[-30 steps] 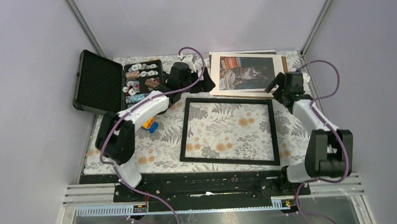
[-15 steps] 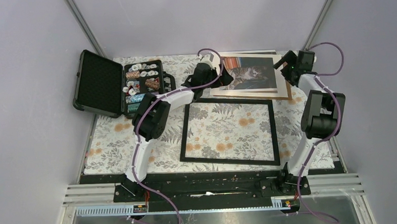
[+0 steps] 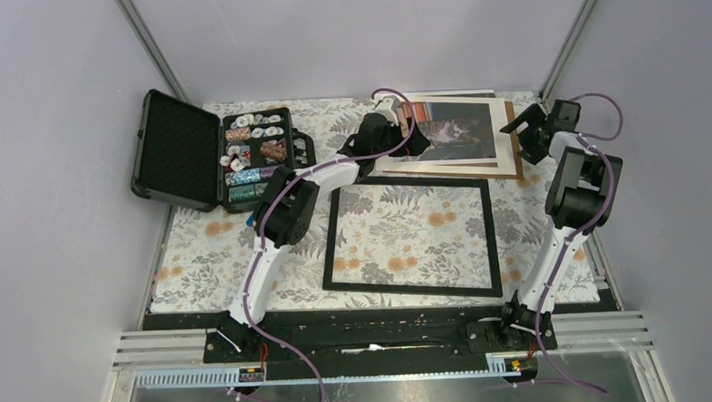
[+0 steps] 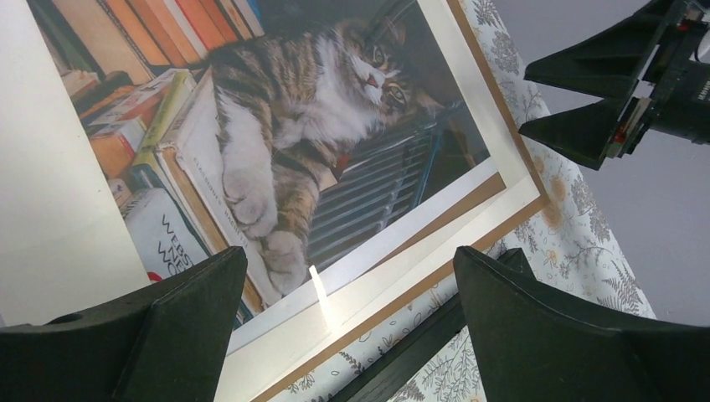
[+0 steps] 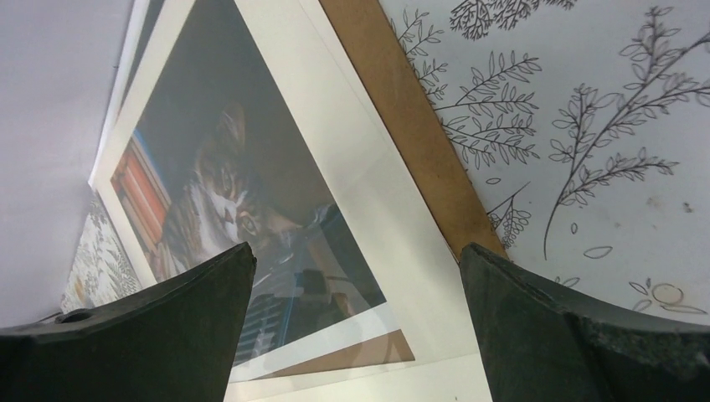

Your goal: Put the photo into the frame

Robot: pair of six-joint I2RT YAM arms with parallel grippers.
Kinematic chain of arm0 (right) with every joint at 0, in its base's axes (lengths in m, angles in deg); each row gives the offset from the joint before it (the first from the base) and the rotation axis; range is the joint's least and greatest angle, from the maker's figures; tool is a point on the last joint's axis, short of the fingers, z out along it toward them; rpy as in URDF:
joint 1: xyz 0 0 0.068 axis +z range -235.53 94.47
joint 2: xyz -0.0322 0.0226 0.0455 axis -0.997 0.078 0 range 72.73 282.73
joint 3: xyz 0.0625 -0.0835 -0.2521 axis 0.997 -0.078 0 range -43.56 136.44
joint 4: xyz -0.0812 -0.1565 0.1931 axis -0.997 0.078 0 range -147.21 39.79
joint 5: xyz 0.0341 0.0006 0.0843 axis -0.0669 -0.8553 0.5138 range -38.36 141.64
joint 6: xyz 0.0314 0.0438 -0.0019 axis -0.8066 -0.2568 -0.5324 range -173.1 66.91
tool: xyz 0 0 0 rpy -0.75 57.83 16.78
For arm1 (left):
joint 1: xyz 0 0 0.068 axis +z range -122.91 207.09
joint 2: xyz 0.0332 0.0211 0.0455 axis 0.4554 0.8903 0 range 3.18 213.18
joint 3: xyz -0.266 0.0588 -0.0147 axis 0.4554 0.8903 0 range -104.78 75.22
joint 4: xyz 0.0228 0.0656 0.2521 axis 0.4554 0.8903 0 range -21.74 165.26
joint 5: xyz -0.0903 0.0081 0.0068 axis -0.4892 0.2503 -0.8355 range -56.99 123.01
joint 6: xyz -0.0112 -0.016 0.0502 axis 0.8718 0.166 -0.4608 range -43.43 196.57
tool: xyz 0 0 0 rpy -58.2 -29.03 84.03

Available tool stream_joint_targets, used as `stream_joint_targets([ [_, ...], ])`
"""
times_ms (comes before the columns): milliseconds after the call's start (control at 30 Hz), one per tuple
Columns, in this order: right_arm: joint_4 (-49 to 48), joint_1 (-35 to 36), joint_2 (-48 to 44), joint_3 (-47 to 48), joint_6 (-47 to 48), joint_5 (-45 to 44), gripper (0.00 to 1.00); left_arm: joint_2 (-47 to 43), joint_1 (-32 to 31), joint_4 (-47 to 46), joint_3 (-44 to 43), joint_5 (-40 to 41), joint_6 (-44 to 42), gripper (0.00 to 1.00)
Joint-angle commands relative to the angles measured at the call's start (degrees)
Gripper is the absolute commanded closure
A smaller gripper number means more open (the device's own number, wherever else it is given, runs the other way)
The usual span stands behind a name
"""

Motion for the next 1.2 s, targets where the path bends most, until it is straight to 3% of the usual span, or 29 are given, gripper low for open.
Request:
stream_joint_targets([
  [0, 3.0, 0.5, 1.5, 4.5, 2.6, 2.7, 0.00, 0.2, -0.7, -1.9, -4.0, -0.8, -3.4, 0.01],
  [933, 8.1, 0.9, -6.2, -7.3, 10.9, -2.6, 0.05, 5.7, 0.7, 0.4, -2.0, -0.2, 14.2, 0.01],
  [1167, 5.6, 1.0, -6.3, -7.9, 8.4, 2.5, 0.06, 6.1, 1.1, 0.1, -1.8, -0.9, 15.2, 0.01],
])
